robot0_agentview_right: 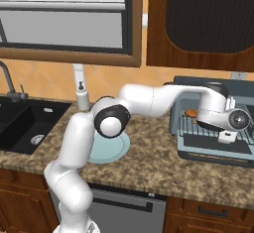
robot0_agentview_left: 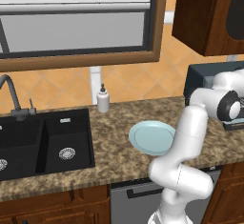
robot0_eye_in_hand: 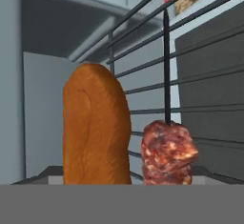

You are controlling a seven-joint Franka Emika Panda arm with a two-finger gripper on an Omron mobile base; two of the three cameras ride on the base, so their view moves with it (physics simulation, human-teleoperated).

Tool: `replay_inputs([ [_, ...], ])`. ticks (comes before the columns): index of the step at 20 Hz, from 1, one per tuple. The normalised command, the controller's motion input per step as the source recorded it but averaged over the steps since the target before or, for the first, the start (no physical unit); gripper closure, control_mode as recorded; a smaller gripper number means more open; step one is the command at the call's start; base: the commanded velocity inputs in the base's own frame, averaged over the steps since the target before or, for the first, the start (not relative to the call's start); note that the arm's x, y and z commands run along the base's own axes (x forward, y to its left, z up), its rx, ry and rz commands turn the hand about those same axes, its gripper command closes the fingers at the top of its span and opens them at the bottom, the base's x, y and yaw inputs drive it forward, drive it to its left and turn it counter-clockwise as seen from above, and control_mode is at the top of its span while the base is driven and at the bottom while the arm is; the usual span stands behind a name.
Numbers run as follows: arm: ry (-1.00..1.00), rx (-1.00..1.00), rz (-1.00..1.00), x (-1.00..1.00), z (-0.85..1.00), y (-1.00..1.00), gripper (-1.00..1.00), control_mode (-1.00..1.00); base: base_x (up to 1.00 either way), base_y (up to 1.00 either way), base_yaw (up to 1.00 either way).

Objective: Pick up the kebab skewer and baguette bread, and place them inside the toaster oven. Close the toaster oven door and start by setting the timer.

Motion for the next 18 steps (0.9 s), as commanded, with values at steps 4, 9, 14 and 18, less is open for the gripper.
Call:
replay_inputs([
  [4, 0.0, 0.0, 0.04, 0.21, -0.16, -0.01, 1.0, -1.0, 0.0, 0.0, 0.0],
  [9, 0.0, 0.0, 0.05, 0.25, -0.11, -0.07, 1.0, -1.0, 0.0, 0.0, 0.0],
  [14, 0.0, 0.01, 0.03, 0.23, -0.02, -0.21, 1.0, -1.0, 0.0, 0.0, 0.0],
  [18, 0.07, 0.0, 0.0, 0.0, 0.0, -0.01, 1.0, -1.0, 0.0, 0.0, 0.0],
])
